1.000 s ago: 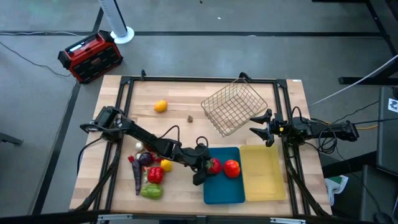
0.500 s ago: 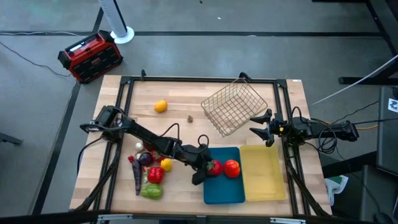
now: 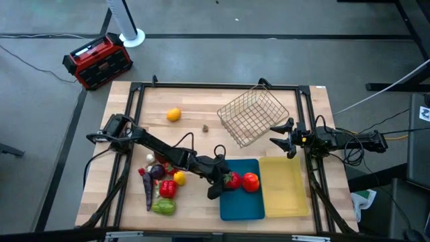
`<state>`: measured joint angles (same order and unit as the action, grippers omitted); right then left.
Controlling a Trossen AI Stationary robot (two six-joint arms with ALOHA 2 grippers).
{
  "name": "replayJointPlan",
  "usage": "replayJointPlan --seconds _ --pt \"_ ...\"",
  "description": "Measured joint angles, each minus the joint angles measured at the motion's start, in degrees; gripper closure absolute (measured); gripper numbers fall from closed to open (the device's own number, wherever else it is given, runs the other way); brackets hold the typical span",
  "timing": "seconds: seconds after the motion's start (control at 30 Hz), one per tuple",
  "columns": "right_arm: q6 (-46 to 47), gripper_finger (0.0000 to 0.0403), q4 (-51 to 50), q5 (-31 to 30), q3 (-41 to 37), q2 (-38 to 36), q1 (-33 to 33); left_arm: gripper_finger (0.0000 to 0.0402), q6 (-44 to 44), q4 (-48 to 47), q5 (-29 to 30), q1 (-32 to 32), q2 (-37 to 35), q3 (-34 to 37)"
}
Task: Sort produce into baskets
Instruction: Put the top red tomato into the blue bin, then put the orange peach into the blue bin
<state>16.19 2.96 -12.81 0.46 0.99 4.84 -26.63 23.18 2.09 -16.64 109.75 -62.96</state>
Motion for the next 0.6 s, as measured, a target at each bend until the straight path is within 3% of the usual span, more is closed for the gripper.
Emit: replayJointPlan --seconds 0.33,0.6 --pt "0.0 0.0134 0.0 0.0 0.0 0.0 0.0 0.0009 -0.2 0.0 0.0 0.9 0.0 0.0" --pt "0.0 0.0134 0.0 0.0 0.0 0.0 0.0 0.0006 5.2 -6.3 -0.8 6.2 -4.9 0.0"
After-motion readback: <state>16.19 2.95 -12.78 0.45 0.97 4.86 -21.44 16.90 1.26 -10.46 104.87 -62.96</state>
